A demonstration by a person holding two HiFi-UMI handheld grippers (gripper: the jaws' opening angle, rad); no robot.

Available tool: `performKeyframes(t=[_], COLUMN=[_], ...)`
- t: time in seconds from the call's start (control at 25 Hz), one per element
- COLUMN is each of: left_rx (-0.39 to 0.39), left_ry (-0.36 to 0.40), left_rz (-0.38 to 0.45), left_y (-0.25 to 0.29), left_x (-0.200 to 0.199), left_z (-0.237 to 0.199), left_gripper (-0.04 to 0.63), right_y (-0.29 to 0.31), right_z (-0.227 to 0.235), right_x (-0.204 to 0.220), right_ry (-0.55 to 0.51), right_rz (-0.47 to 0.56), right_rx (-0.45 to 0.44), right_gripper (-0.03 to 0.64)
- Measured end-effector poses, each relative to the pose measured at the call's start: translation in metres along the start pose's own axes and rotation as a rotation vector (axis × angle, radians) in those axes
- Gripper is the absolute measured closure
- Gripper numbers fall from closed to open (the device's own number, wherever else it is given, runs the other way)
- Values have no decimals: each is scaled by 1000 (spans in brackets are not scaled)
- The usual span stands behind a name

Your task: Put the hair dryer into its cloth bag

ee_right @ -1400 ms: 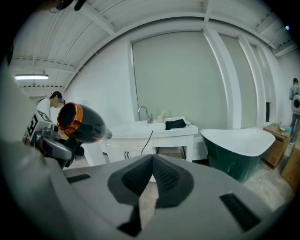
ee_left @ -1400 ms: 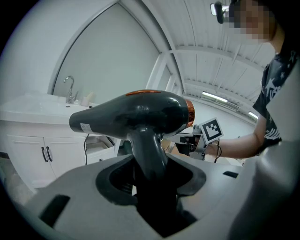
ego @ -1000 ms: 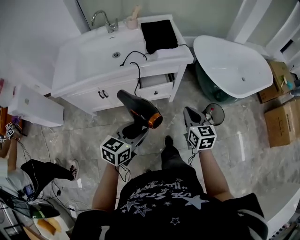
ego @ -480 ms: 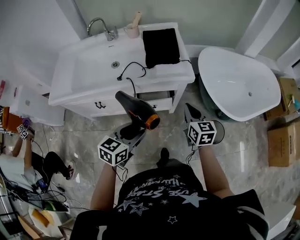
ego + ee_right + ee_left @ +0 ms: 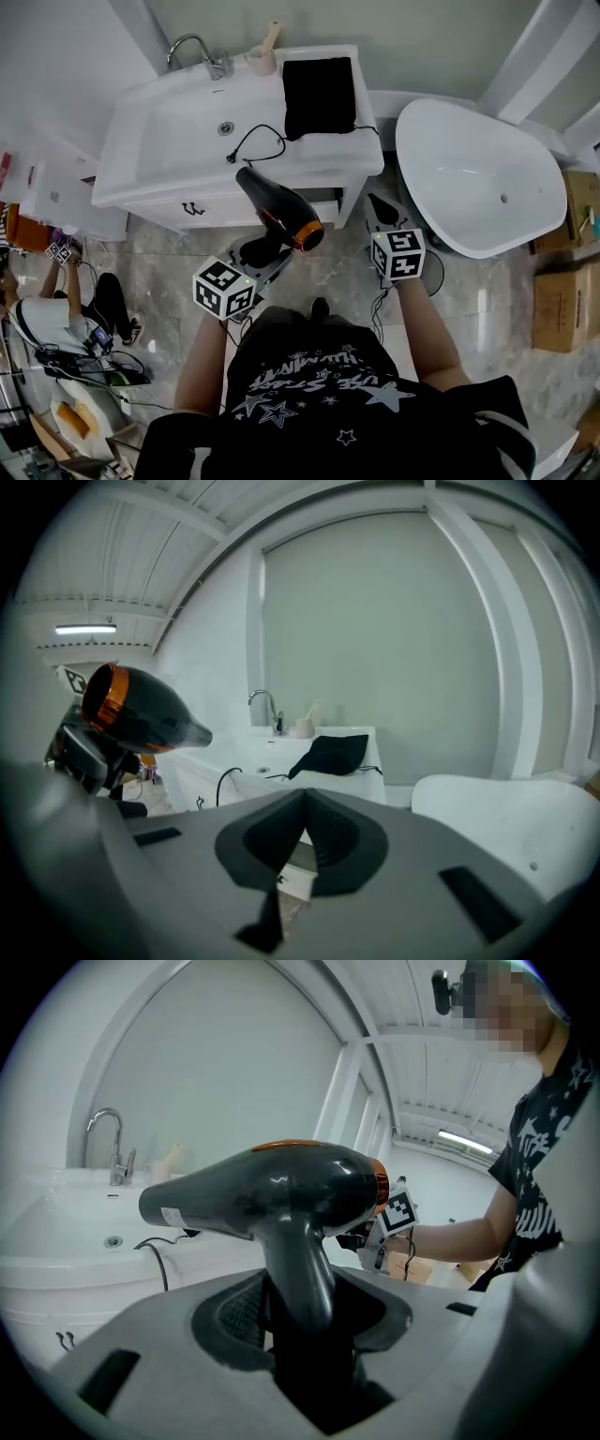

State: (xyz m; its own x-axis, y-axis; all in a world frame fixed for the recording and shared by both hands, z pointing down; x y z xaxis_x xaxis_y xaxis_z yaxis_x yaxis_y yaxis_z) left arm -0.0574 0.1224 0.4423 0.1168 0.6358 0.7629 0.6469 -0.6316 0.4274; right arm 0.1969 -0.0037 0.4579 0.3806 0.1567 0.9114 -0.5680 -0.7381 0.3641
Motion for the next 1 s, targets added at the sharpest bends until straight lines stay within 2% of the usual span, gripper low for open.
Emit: performKeyframes(t=[0.2, 0.36, 0.48, 0.56, 0.72, 1.0], left_rx=[15, 47, 75, 98, 168, 233], left_ry=[46, 60, 84, 108, 122, 132], left_rz=[-56, -77, -91, -101, -119, -193], left_y=[7, 15, 25, 32, 44, 67], left_x=[-8, -15, -23, -29, -48, -83], left_z=[-1, -7, -9, -12, -26, -68], left_gripper=[402, 402, 401, 400, 400, 400], right_y=[10, 17, 22, 27, 47, 112], right_z=[8, 14, 18, 24, 42, 64], right_x=[0, -2, -4, -7, -21, -47], right_ry=[-104, -129, -138, -159, -247, -383], right_rz=[-33, -69, -85, -94, -126, -209], right_rx=[3, 28, 9, -3, 28, -59], right_gripper=[611, 611, 611, 611, 611, 611])
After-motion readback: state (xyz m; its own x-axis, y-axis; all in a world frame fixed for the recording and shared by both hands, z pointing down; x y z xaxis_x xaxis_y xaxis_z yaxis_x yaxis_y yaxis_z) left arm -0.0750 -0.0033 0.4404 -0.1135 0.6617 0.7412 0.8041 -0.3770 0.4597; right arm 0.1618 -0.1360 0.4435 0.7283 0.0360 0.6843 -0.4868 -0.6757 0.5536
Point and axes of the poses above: the fingertips, and each gripper's own axes: y forward along the fingers, z to its right, x out of its underside, the point moved 8 cm from there along -y, backward along the fingers, and after that the axes turned 15 degrees about -y, right-handed, at the moved point
